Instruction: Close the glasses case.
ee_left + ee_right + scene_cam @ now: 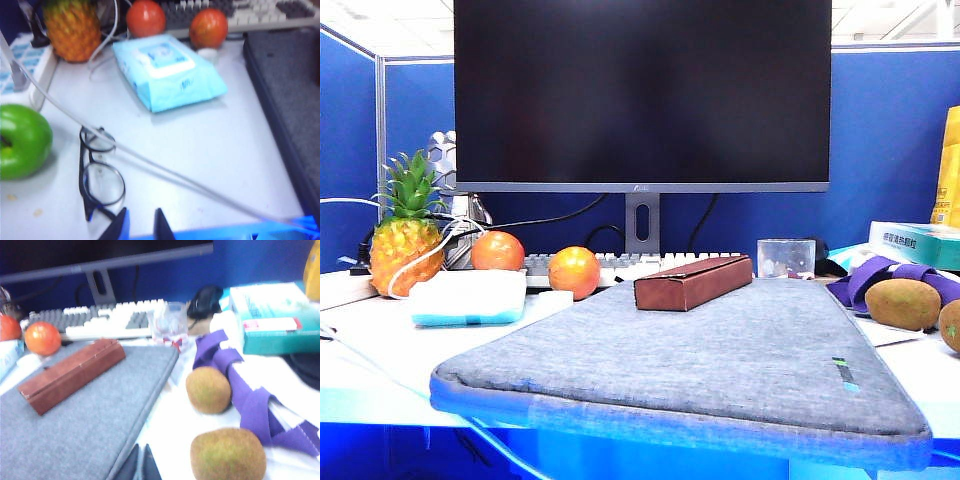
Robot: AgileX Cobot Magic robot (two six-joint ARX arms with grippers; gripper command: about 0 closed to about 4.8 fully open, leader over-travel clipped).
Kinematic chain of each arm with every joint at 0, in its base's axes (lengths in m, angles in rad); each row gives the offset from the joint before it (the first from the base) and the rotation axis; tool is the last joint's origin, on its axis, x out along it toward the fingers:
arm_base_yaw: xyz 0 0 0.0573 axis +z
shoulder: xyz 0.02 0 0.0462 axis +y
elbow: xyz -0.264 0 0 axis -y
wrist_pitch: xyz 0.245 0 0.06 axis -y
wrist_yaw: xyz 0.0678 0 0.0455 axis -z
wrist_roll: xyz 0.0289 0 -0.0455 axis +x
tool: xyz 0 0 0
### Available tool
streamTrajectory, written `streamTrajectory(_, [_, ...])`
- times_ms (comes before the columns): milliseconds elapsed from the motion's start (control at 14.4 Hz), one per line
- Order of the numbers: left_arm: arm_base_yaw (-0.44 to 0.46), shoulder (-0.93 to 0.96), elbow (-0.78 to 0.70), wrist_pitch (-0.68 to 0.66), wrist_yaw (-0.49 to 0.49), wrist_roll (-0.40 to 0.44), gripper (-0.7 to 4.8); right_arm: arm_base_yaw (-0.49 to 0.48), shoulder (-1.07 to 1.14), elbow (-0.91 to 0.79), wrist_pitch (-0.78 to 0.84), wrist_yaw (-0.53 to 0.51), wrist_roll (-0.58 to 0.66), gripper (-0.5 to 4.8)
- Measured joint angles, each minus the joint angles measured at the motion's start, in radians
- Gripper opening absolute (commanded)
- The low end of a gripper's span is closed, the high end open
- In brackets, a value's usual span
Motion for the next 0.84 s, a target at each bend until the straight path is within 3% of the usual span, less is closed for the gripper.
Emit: streamTrajectory(835, [0.0, 0.0, -0.033, 0.057, -0.022, 0.019, 0.81, 0.0, 0.0, 0.0, -0.03, 0.0, 0.0, -0.06])
